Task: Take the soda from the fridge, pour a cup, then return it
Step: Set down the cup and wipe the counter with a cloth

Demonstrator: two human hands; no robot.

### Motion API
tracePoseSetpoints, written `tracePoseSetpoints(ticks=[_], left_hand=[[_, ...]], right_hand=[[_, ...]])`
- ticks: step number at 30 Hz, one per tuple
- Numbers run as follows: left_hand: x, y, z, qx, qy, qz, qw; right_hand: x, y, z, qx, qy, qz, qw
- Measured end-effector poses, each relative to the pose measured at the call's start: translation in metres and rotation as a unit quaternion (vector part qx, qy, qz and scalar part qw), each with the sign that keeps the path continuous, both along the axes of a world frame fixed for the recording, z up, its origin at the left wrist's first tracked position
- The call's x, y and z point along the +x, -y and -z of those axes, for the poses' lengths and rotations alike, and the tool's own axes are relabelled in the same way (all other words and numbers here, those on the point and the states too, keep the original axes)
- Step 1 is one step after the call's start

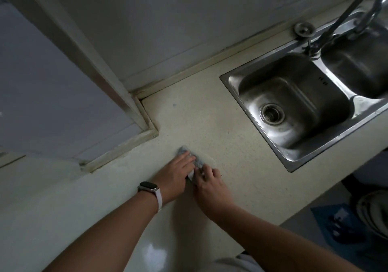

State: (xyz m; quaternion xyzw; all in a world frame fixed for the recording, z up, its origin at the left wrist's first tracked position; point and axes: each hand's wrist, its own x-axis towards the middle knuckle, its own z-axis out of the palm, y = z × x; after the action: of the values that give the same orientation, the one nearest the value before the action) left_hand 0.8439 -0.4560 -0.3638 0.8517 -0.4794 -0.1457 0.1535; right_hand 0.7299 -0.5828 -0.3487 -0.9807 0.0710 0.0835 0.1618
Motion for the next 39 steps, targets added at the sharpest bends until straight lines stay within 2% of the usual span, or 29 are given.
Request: tracePoseSetpoints(ticks=[9, 39], left_hand=[[0.020, 0.024, -0.007, -0.022, 0.020, 0.077, 0.997], [0.053, 0.110, -0.007, -0.026, -0.013, 0.154, 0.988]], right_hand=[[0.007, 0.009, 0.004, -0.005, -0.007, 0.055, 0.998], [0.022, 0.070, 0.010, -0.020, 0.017, 0.150, 0.988]])
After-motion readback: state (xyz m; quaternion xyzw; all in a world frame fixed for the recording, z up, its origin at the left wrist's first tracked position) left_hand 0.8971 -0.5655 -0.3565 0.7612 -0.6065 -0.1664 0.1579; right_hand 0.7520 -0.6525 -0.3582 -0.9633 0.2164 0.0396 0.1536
